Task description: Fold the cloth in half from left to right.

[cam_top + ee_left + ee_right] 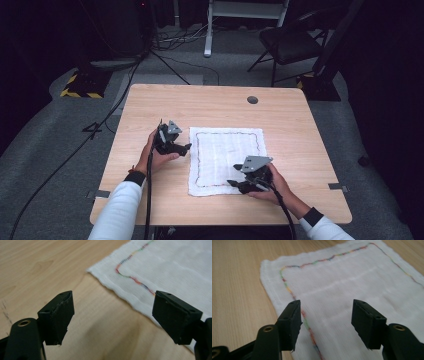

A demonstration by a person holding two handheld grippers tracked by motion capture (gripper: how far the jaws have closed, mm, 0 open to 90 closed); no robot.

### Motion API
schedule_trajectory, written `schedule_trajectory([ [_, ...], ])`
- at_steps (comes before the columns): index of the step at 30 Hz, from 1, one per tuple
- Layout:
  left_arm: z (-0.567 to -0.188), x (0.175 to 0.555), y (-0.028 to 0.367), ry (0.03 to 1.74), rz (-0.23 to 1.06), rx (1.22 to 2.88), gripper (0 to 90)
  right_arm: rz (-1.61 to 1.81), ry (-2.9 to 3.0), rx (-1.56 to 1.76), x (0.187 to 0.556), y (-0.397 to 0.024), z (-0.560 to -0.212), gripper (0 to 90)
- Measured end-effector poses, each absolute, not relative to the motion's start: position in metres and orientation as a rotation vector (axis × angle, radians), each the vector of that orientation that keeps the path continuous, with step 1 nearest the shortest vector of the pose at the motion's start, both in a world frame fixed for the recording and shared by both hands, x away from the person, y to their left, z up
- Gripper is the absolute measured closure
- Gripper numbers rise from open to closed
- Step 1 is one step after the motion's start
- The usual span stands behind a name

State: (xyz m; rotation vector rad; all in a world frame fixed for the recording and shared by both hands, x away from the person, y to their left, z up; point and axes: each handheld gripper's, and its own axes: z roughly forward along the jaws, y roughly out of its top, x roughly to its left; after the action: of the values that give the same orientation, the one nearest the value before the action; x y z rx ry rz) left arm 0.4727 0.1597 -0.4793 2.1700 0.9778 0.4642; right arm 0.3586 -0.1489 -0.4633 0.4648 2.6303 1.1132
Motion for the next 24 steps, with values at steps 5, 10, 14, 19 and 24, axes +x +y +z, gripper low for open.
schedule_trajectory([
  [5,-0.482,0.500,0.151,1.011,0.474,2.140,18.2,1.125,2.663,0.364,0.355,-0.119,-0.468,46.0],
  [10,-0.489,0.524,0.146,1.086,0.463,2.100,18.2,1.151,2.689,0.317,0.354,-0.099,-0.473,46.9],
  [14,-0.498,0.535,0.143,1.133,0.475,2.098,19.1,1.163,2.718,0.263,0.348,-0.079,-0.478,45.6],
  [19,-0.501,0.539,0.137,1.129,0.436,2.099,19.1,1.164,2.757,0.234,0.344,-0.056,-0.486,44.0],
  [24,-0.502,0.538,0.129,1.088,0.407,2.147,19.5,1.140,2.767,0.206,0.339,-0.045,-0.489,43.0],
])
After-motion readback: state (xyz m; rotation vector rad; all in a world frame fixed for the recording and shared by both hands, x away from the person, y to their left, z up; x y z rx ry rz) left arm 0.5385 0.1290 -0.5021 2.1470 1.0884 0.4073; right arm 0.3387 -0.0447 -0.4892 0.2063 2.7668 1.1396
